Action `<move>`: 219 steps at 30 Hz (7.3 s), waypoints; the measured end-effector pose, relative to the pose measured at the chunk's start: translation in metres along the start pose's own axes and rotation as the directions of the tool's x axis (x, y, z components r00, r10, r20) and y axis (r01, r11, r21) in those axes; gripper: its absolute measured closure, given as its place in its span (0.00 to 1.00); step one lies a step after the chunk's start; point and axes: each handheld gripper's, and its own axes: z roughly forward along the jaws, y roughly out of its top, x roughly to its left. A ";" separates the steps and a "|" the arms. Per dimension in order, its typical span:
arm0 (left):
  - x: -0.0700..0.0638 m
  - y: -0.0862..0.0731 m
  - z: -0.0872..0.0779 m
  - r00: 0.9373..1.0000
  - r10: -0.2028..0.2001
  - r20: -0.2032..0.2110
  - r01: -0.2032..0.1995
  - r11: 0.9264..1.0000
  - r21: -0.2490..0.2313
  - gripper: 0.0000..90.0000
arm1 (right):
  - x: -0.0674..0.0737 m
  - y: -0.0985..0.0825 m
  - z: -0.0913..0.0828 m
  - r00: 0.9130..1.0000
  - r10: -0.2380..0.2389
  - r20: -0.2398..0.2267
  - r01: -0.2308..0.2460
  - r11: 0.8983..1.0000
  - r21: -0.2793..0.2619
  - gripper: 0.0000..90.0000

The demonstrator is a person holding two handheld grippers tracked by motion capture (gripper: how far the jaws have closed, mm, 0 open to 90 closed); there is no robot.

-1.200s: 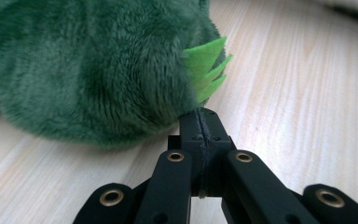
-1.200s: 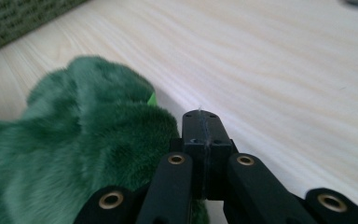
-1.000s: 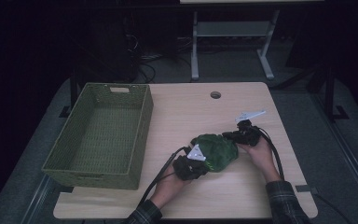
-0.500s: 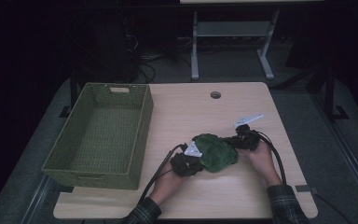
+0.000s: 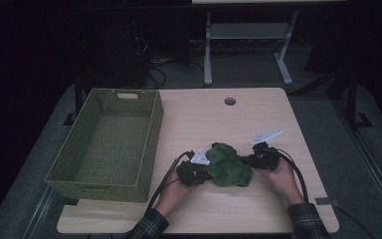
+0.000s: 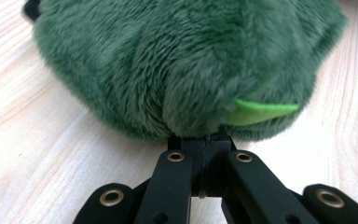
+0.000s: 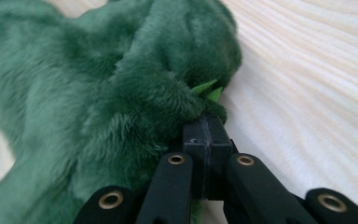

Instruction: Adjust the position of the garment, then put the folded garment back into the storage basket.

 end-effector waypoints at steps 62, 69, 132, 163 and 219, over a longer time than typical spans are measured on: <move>0.002 0.012 -0.050 0.994 0.104 0.038 -0.107 0.992 0.067 0.16 | 0.000 -0.095 -0.057 0.948 0.079 0.310 -0.054 0.995 -0.088 0.13; 0.000 0.026 -0.056 0.987 0.154 0.054 -0.158 0.984 0.079 0.15 | 0.000 -0.095 -0.057 0.947 0.081 0.311 -0.057 0.995 -0.088 0.13; -0.010 0.049 0.027 0.967 0.226 0.117 -0.253 0.909 0.331 0.26 | 0.000 -0.095 -0.057 0.941 0.091 0.325 -0.063 0.993 -0.097 0.16; 0.001 0.069 -0.009 0.983 0.118 0.139 -0.154 0.944 0.292 0.74 | 0.001 -0.095 -0.057 0.940 0.104 0.326 -0.076 0.992 -0.098 0.16; 0.090 0.042 -0.210 0.973 -0.105 -0.204 0.130 0.985 0.113 0.73 | 0.001 -0.095 -0.056 0.940 0.102 0.326 -0.074 0.993 -0.097 0.14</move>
